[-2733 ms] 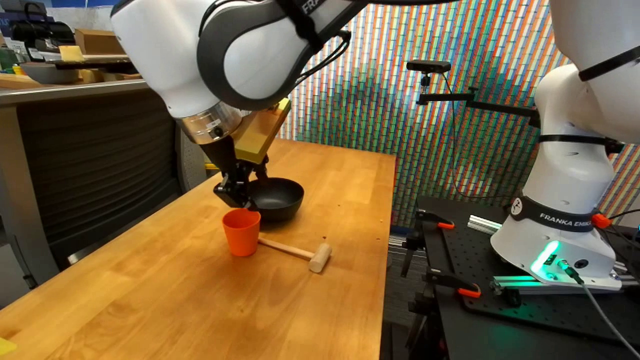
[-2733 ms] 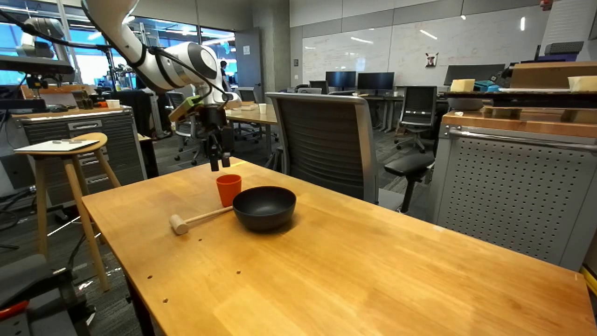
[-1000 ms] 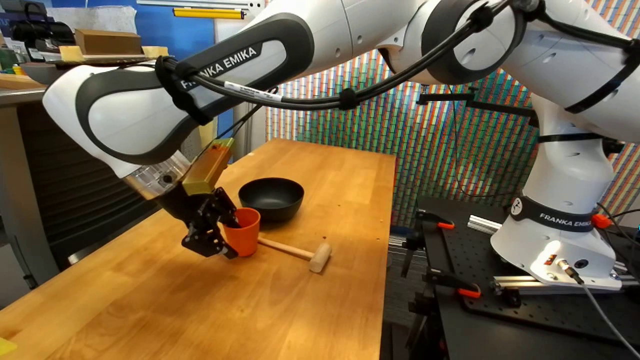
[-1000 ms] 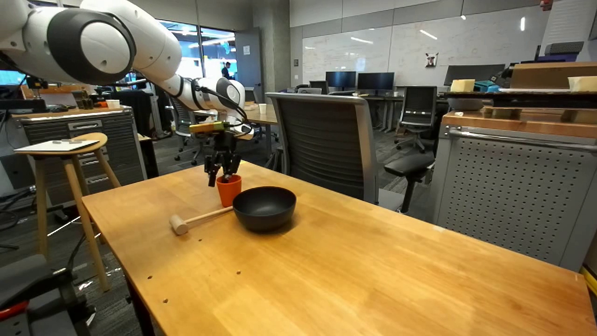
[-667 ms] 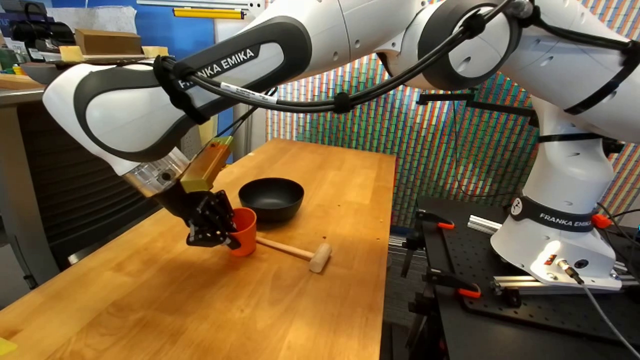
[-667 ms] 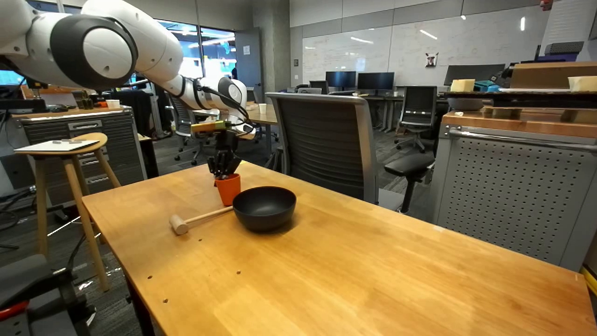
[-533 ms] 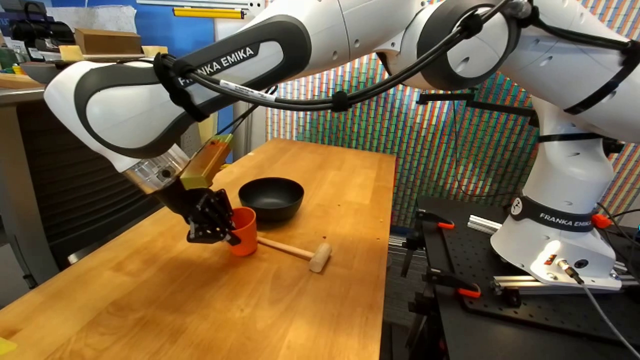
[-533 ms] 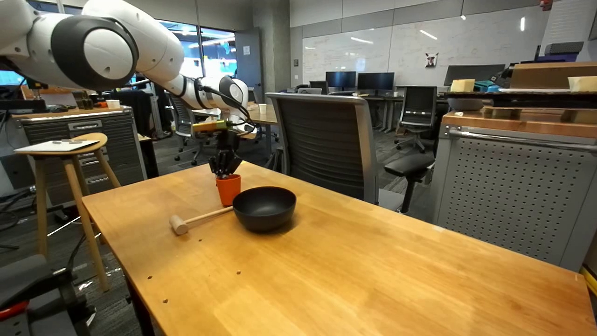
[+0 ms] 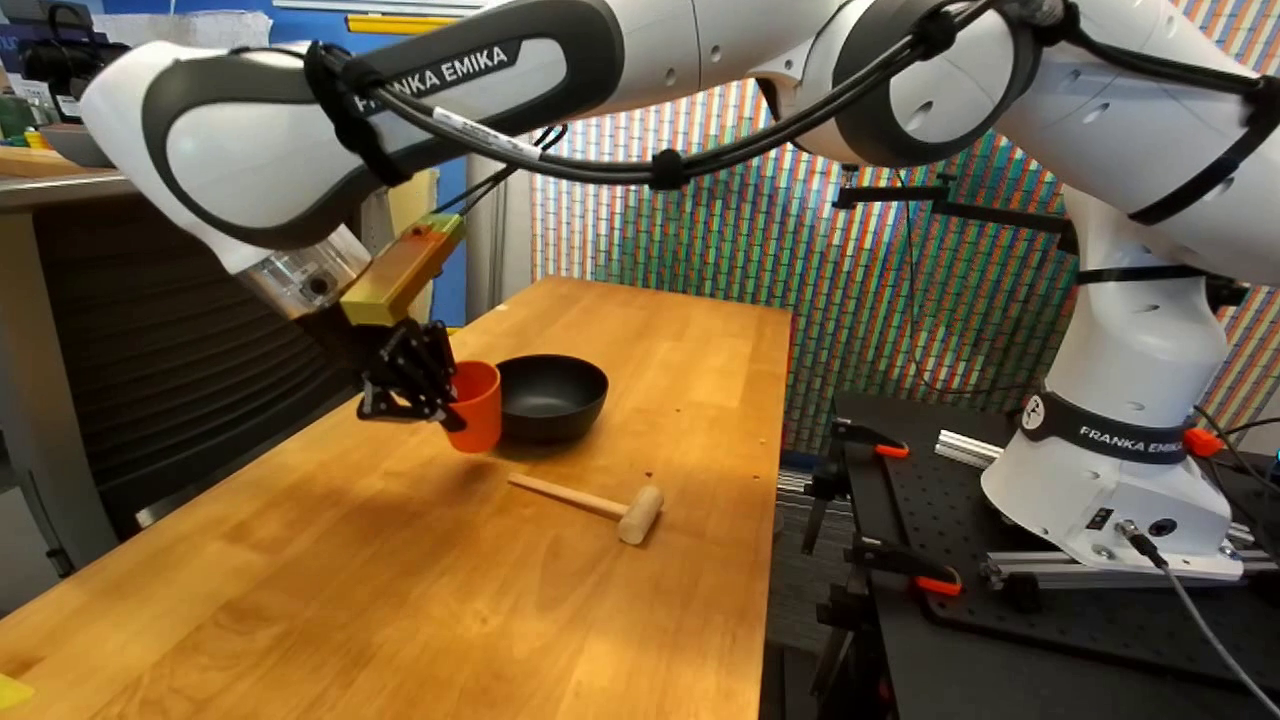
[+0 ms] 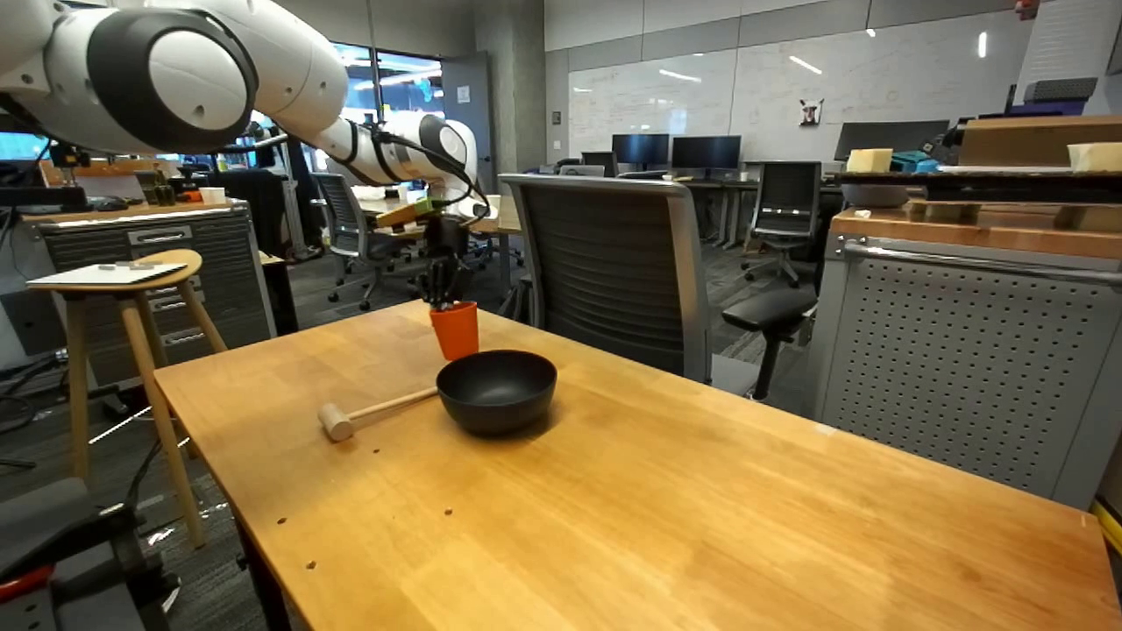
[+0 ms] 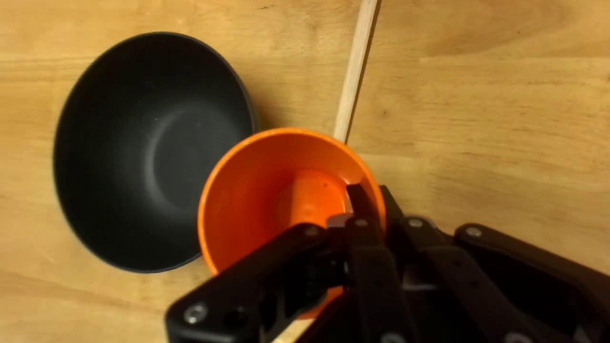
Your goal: Put the orange cup in the black bowl
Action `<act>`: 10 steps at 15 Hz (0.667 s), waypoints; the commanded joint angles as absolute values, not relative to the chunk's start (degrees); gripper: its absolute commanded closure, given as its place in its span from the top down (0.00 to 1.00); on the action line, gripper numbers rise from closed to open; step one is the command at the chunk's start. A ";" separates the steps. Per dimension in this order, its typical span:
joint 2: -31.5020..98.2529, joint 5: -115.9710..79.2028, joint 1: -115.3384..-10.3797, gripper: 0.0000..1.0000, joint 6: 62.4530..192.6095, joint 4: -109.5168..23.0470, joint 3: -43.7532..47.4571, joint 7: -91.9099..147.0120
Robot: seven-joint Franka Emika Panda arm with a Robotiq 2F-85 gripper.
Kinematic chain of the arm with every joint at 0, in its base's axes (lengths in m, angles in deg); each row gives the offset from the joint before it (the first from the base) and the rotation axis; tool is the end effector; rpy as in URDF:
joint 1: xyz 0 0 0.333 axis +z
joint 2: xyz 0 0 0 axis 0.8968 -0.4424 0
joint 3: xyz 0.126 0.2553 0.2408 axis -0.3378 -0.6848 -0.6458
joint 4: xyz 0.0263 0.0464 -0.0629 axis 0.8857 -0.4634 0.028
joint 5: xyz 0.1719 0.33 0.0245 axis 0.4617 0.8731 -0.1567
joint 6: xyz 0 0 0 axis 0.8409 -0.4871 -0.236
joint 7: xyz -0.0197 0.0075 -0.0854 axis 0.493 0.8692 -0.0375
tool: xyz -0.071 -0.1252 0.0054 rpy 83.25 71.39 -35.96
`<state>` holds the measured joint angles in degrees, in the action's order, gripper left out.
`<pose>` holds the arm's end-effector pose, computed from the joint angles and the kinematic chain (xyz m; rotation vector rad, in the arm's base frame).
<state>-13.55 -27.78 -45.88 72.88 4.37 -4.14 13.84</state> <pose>0.7216 0.2134 0.2255 2.7526 0.0439 -0.5722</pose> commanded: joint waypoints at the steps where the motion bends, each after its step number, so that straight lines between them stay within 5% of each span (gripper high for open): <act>1: -8.47 -28.76 -45.47 0.06 70.89 3.66 -1.40 5.91; 10: -11.97 -21.97 -52.03 0.06 67.36 4.54 -0.07 -10.72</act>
<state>-9.66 -25.24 -49.58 69.35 3.40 -0.02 -6.64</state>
